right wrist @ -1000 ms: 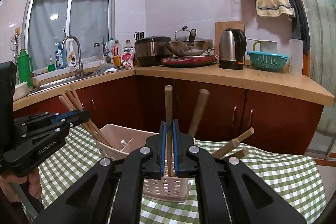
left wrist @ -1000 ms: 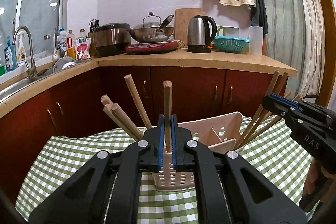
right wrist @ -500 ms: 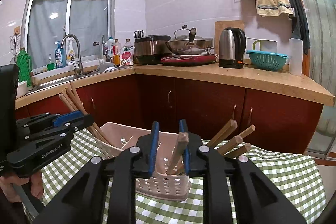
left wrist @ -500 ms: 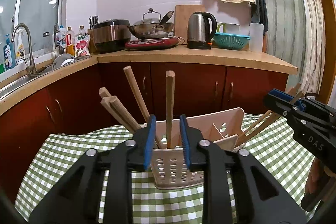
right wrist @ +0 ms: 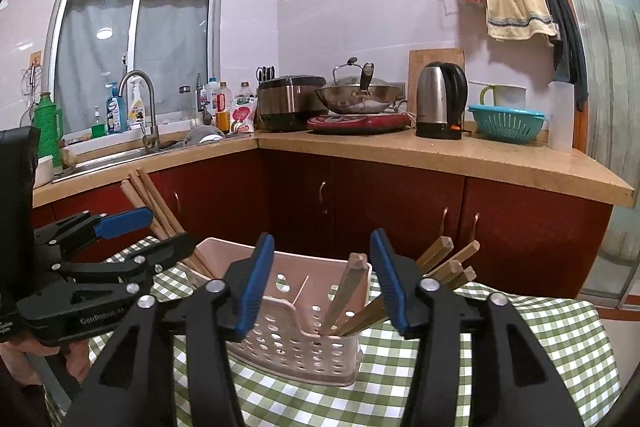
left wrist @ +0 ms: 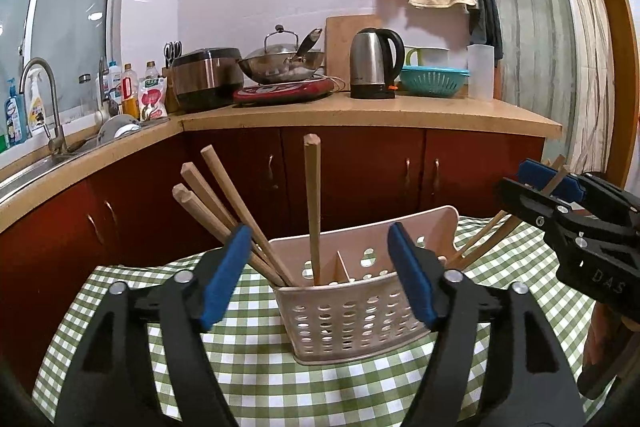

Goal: Organize utensils

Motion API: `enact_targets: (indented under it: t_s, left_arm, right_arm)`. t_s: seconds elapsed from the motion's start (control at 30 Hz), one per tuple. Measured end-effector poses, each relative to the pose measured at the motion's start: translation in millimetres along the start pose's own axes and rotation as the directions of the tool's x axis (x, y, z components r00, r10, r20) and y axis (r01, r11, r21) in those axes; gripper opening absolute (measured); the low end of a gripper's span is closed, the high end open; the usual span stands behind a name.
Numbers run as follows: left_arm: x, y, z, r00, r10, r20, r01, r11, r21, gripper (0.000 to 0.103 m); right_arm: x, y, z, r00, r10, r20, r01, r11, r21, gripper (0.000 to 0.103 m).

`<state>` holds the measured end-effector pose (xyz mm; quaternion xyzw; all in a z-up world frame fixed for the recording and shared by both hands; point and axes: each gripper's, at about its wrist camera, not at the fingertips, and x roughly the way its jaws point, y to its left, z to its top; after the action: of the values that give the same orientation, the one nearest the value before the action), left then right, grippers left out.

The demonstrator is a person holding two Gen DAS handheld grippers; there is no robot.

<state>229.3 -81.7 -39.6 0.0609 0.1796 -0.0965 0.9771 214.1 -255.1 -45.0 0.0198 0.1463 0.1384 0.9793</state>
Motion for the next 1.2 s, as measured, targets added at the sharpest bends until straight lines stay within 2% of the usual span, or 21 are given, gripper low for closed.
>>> enact_targets:
  t_s: [0.07,0.3,0.4,0.57,0.73,0.97,1.2]
  left_arm:
    - [-2.0,-0.9,0.2,1.000,-0.002,0.011,0.002,1.000,0.002,0.076]
    - [-8.0,-1.3,2.9,1.000,0.006,0.031,-0.006,1.000,-0.006,0.084]
    - [-14.6,0.3,5.6,0.998,0.024,0.054,-0.022,0.999,-0.024,0.090]
    - [-26.9,0.5,5.6,0.996,0.066,0.062,-0.063,0.997,-0.039,0.091]
    - [-50.3,0.4,-1.5,0.988,0.129,0.086,-0.126,0.991,-0.046,0.097]
    - [-73.0,2.8,-18.8,0.979,0.203,0.017,-0.203,0.979,-0.035,0.097]
    - [-120.5,6.3,-27.7,0.974,0.227,0.023,-0.225,0.972,-0.065,0.099]
  right_arm:
    - [-4.3,2.3,2.1,1.000,-0.005,0.019,0.005,1.000,-0.004,0.061]
    - [-19.8,2.9,9.8,0.997,-0.029,0.072,0.029,1.000,-0.004,0.072]
    - [-28.7,0.8,12.1,0.995,-0.053,0.087,0.053,0.999,0.008,0.077]
    - [-44.5,-1.0,11.1,0.989,-0.118,0.089,0.117,0.993,0.019,0.081]
    - [-55.7,-4.1,-0.2,0.980,-0.195,0.046,0.194,0.980,0.041,0.084]
    - [-64.3,0.0,-25.5,0.975,-0.209,-0.069,0.215,0.972,0.093,0.084]
    - [-91.8,17.5,-32.0,0.974,-0.210,-0.089,0.217,0.974,0.066,0.084]
